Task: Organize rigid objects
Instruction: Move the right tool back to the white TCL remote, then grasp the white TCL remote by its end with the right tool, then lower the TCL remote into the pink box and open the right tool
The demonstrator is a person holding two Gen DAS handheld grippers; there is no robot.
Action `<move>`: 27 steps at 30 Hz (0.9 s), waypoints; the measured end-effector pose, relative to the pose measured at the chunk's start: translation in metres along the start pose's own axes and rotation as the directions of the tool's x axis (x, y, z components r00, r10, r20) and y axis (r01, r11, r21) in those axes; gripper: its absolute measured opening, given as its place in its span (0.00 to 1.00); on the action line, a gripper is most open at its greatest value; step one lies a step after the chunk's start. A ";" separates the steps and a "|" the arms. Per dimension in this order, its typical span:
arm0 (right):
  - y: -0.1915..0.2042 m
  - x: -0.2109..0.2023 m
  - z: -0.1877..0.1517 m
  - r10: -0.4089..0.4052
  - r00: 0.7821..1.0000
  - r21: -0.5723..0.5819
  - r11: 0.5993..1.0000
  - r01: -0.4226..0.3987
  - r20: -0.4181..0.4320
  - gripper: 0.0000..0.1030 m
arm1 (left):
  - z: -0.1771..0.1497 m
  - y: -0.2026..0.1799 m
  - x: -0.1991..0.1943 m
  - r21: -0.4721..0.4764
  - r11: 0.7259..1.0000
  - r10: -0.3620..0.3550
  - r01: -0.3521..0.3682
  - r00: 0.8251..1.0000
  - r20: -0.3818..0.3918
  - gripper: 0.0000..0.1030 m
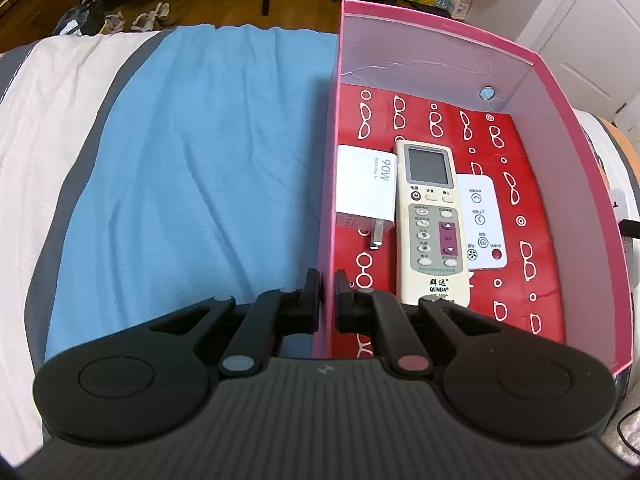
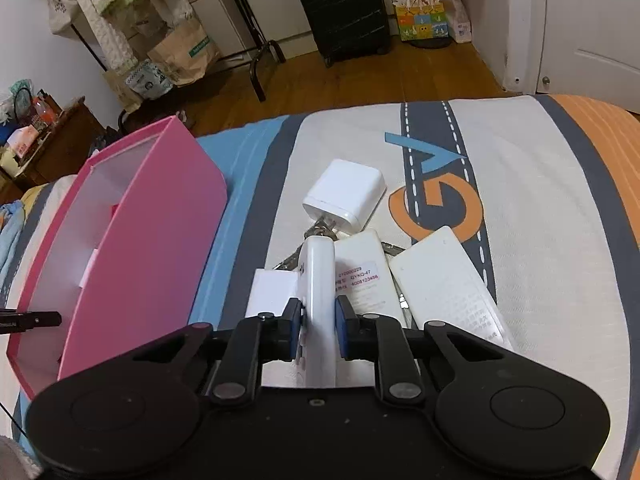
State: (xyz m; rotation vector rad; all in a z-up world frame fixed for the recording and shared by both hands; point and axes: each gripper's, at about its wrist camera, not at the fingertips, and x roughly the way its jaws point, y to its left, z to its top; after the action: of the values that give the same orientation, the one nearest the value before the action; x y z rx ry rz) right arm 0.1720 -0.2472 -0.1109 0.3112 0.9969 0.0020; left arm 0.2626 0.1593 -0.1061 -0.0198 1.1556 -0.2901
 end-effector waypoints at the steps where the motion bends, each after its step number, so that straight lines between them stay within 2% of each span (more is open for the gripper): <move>1: 0.001 -0.003 -0.001 0.005 1.000 0.002 1.000 -0.005 0.007 0.20 | 0.000 0.000 0.000 -0.003 1.000 -0.001 0.001 1.000 -0.001 0.06; 8: 0.012 -0.046 -0.009 0.088 0.987 0.022 0.996 -0.092 0.131 0.20 | 0.001 0.002 0.000 -0.025 1.000 -0.006 0.006 1.000 0.006 0.06; 11: 0.026 -0.066 -0.007 0.169 0.967 0.027 0.984 -0.177 0.188 0.20 | 0.000 0.004 -0.001 -0.034 0.999 -0.010 0.010 1.000 0.013 0.06; 15: 0.056 -0.086 0.002 0.288 0.929 0.016 0.954 -0.300 0.233 0.20 | 0.000 0.005 0.000 -0.038 0.999 -0.013 0.013 1.000 0.010 0.06; 17: 0.074 -0.088 0.006 0.337 0.913 -0.001 0.938 -0.347 0.231 0.20 | 0.000 0.005 0.000 -0.037 0.999 -0.012 0.012 1.000 0.011 0.06; 21: 0.110 -0.077 0.012 0.433 0.884 -0.039 0.901 -0.433 0.175 0.20 | -0.002 0.005 -0.002 -0.042 0.999 -0.015 0.016 0.999 0.032 0.06; 24: 0.136 -0.056 0.010 0.444 0.890 -0.061 0.896 -0.439 0.110 0.20 | -0.002 0.006 -0.003 -0.047 0.999 -0.021 0.022 0.999 0.036 0.06; 27: 0.158 -0.030 0.002 0.396 0.917 -0.098 0.915 -0.390 0.045 0.20 | -0.002 0.006 -0.003 -0.048 0.999 -0.024 0.026 0.999 0.035 0.06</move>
State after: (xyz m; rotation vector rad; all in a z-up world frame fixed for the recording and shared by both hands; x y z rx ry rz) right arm 0.1795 -0.1009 -0.0437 0.4251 0.8538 0.4001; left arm 0.2611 0.1663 -0.1048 -0.0816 1.1283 -0.2829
